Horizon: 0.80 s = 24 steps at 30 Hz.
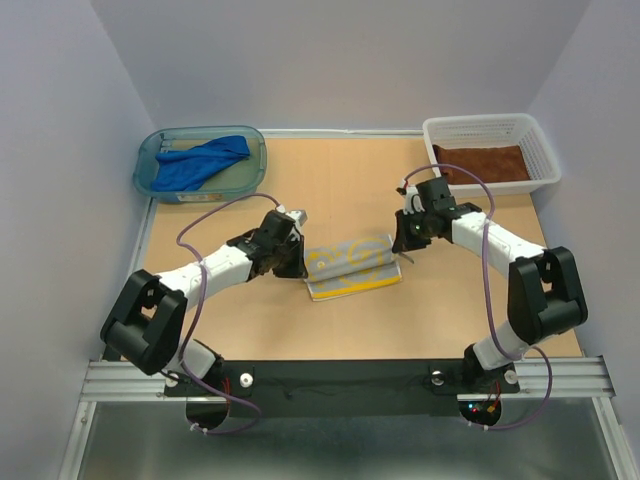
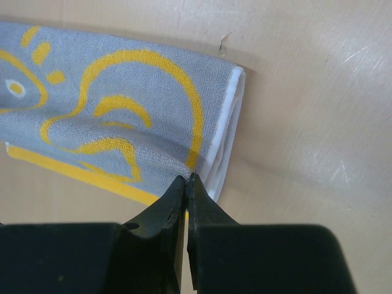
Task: Fold and stack the towels
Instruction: Fold the towel
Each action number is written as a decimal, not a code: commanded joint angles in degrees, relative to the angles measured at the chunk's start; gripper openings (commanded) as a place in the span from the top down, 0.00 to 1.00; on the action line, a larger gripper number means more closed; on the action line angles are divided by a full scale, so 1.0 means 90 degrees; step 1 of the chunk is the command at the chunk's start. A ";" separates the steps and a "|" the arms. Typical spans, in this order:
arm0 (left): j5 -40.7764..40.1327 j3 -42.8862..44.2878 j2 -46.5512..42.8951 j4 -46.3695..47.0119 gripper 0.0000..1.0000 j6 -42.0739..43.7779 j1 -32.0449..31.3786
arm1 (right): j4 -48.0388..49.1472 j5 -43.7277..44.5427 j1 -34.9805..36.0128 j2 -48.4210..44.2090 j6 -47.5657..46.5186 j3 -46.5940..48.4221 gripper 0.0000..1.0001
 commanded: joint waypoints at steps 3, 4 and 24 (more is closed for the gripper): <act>-0.0126 0.0006 -0.0317 -0.0263 1.00 -0.0113 -0.0211 | 0.0086 0.0285 -0.0021 -0.0276 0.0136 -0.0098 0.99; -0.0126 -0.0024 -0.0336 -0.0273 1.00 -0.0123 -0.0231 | 0.0085 0.0286 -0.0021 -0.0285 0.0146 -0.0109 0.99; -0.0136 -0.0054 -0.0735 -0.0809 0.34 -0.0298 -0.0534 | -0.0246 -0.0612 0.0048 -0.0763 0.0537 -0.0159 0.57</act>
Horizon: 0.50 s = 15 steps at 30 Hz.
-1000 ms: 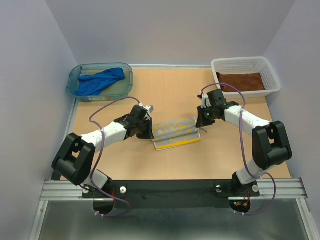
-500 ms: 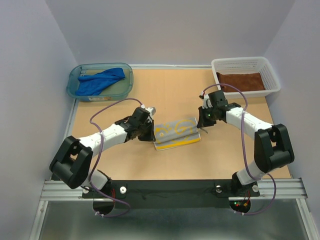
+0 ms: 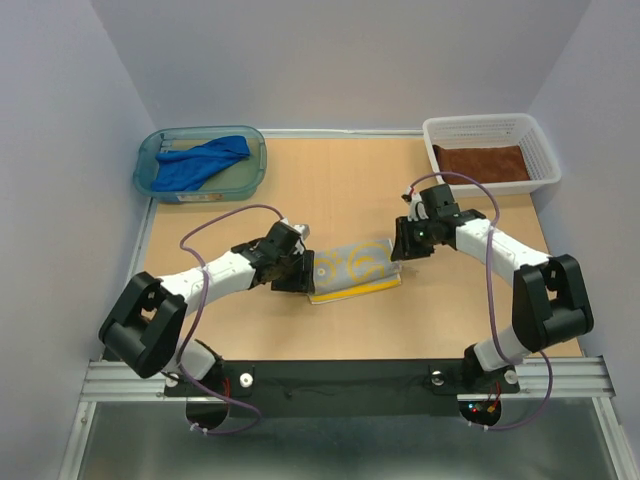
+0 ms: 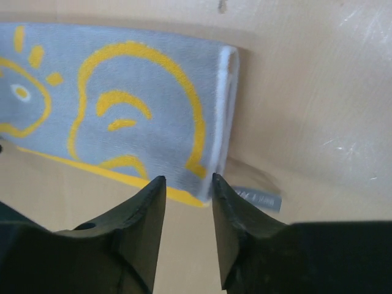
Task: Fold and stack the towels
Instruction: Fold the towel
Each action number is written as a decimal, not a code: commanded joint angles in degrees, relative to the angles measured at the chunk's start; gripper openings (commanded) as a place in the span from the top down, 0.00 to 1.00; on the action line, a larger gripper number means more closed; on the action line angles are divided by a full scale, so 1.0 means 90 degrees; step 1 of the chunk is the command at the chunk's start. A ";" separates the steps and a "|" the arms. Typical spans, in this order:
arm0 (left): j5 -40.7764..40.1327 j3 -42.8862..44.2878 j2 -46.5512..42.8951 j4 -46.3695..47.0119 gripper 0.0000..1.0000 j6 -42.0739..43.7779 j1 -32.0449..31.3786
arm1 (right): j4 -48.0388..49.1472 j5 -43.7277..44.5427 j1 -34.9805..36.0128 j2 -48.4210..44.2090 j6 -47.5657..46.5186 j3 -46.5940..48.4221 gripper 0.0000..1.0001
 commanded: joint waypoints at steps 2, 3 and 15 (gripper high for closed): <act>0.0015 0.0375 -0.0907 -0.0565 0.32 -0.0141 -0.0150 | -0.0281 -0.0547 0.0201 -0.0577 0.0095 0.0386 0.56; -0.0014 0.0453 -0.1014 -0.0604 0.32 -0.0180 -0.0160 | -0.0330 -0.0499 0.0260 -0.0597 0.0124 0.0455 0.56; -0.0249 0.1469 0.0009 -0.0527 0.50 -0.0024 -0.0326 | -0.0087 0.0720 0.0953 0.0321 0.0631 0.0691 0.61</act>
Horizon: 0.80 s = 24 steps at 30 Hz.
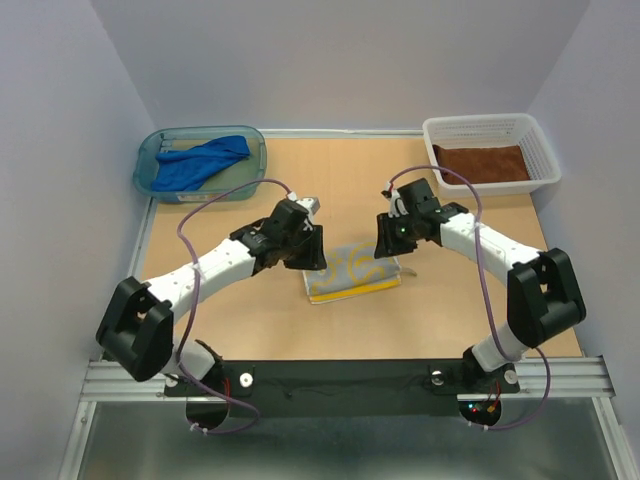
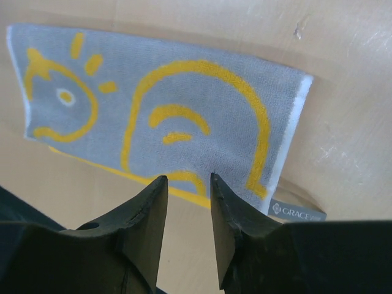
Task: Fold and stack the towels
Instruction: Fold the towel
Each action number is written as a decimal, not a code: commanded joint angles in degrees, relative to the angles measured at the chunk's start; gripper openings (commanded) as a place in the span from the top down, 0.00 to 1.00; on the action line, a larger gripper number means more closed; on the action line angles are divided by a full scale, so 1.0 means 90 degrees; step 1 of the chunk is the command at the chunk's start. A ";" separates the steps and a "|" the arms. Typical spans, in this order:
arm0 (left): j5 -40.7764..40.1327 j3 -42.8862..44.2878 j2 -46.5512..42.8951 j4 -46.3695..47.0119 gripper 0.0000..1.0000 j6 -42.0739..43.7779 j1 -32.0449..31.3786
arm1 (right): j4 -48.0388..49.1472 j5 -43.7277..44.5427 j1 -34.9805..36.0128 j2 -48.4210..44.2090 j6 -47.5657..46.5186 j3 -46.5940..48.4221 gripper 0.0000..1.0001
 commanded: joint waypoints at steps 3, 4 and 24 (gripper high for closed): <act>-0.0089 -0.0042 0.0747 0.0137 0.55 0.0076 -0.0171 | 0.0352 0.0686 0.0191 0.0329 0.0421 -0.0432 0.63; -0.0040 -0.0120 0.0873 0.0137 0.56 0.0066 -0.0190 | 0.0372 0.0706 0.0191 0.0329 0.0450 -0.0541 0.63; -0.0030 -0.1820 0.0484 0.0303 0.63 -0.0296 -0.0220 | 0.0694 0.0930 0.0250 -0.1076 0.1466 -0.2963 0.62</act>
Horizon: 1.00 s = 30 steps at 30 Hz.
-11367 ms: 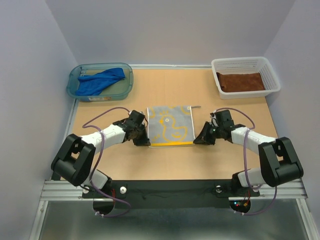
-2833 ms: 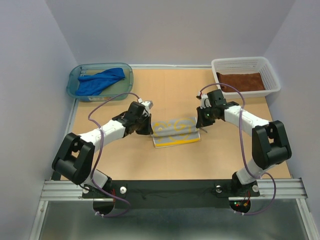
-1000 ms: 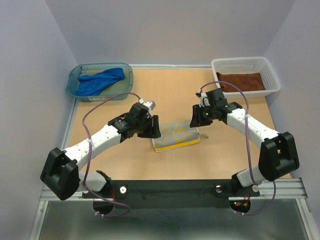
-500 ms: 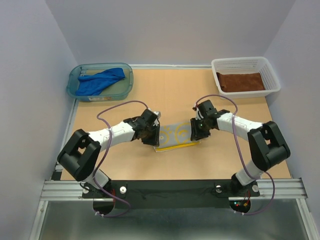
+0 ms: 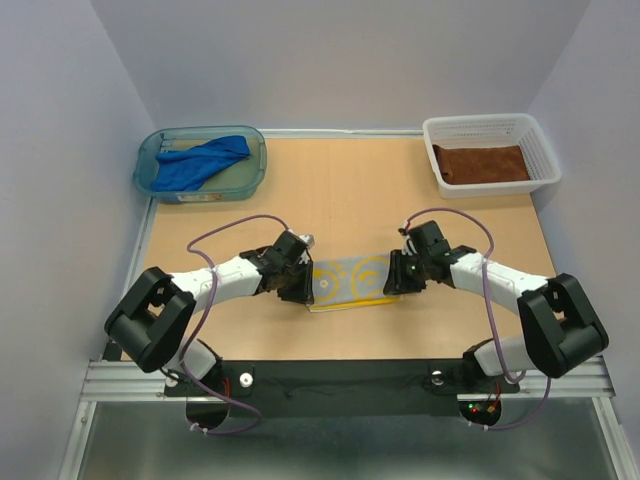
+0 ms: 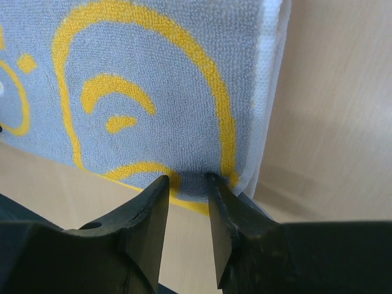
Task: Fold and stack the towels
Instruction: Fold the towel
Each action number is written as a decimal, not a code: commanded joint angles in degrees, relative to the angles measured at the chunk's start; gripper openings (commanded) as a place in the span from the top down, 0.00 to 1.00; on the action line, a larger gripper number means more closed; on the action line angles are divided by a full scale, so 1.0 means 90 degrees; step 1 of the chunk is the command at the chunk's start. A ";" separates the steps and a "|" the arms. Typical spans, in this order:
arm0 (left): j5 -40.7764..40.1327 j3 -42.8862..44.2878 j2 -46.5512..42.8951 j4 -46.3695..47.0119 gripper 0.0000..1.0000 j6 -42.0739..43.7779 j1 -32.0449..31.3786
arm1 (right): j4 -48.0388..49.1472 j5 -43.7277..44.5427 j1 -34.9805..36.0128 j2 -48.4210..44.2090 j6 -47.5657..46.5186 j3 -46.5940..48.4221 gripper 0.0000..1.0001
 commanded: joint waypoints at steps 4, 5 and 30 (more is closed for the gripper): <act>-0.0504 0.0080 0.0200 -0.0450 0.63 0.0101 0.0033 | -0.0501 0.0552 0.0043 -0.0705 0.0423 -0.0460 0.61; -0.0553 0.0139 0.0269 -0.0440 0.63 0.0120 0.0081 | -0.0491 0.0668 0.0043 -0.0871 0.0452 -0.0431 0.61; -0.1941 0.1399 -0.1370 -0.0831 0.17 0.1672 0.0250 | -0.0442 0.1343 -0.0317 -0.0579 0.0716 0.0556 0.36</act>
